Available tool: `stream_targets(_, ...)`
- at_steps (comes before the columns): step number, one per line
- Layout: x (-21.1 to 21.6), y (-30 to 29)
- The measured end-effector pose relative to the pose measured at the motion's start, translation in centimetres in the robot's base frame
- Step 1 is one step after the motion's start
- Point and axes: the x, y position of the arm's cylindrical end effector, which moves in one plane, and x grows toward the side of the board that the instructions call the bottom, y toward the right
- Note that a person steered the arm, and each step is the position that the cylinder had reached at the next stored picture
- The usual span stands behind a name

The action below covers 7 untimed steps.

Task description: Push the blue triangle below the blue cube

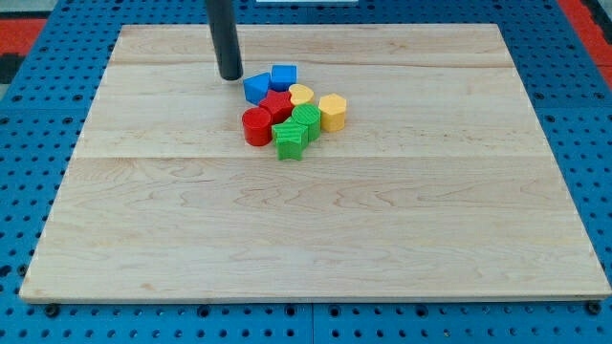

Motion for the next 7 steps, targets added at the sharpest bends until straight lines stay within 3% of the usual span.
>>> stream_targets(7,3.2,1.2)
